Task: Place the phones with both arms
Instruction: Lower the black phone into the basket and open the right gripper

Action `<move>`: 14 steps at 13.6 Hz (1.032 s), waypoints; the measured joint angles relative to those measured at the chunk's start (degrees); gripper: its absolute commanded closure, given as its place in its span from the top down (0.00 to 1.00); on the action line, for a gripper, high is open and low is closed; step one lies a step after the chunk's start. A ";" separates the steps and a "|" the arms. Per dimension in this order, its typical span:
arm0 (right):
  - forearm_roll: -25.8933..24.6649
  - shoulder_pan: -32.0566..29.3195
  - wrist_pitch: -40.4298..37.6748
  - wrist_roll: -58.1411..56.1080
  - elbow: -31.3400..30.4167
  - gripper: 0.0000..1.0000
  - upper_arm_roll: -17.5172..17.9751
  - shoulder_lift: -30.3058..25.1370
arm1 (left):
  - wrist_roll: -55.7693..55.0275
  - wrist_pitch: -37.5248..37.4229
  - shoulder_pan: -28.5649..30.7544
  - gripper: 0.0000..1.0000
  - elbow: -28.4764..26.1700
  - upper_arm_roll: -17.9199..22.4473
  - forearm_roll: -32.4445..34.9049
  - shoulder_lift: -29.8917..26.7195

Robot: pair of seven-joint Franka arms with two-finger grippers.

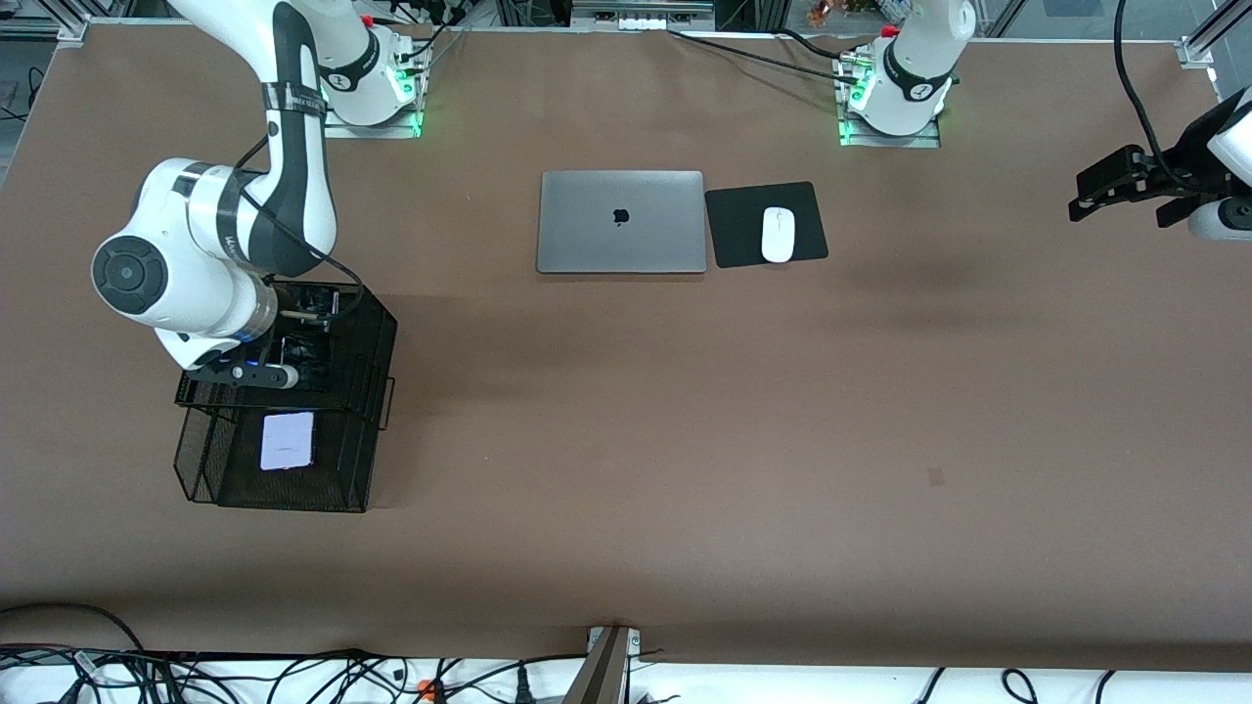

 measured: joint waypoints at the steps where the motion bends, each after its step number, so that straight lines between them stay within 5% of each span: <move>1: 0.00 0.02 0.01 0.02 -0.13 0.05 0.08 0.13 | 0.00 0.00 0.00 1.00 0.00 0.00 0.00 0.00; 7: 0.01 0.02 1.92 0.07 -0.32 0.18 0.19 2.28 | 0.00 0.00 0.00 1.00 0.00 0.00 0.00 0.04; 8: 0.02 0.01 2.63 0.07 -0.32 0.32 0.31 2.45 | 0.00 0.00 0.00 1.00 0.00 0.00 0.00 0.10; 9: 0.11 0.02 3.02 0.11 -0.31 0.70 0.56 2.55 | 0.00 0.00 0.00 1.00 0.00 0.00 0.00 0.15; 11: 1.05 0.02 3.87 0.30 -0.31 0.85 0.91 2.82 | 0.00 0.00 0.00 1.00 0.00 0.00 0.00 0.24; 14: 2.43 0.00 4.19 0.31 -0.19 0.91 0.91 3.21 | 0.00 0.00 -0.04 1.00 0.00 -0.17 0.00 0.36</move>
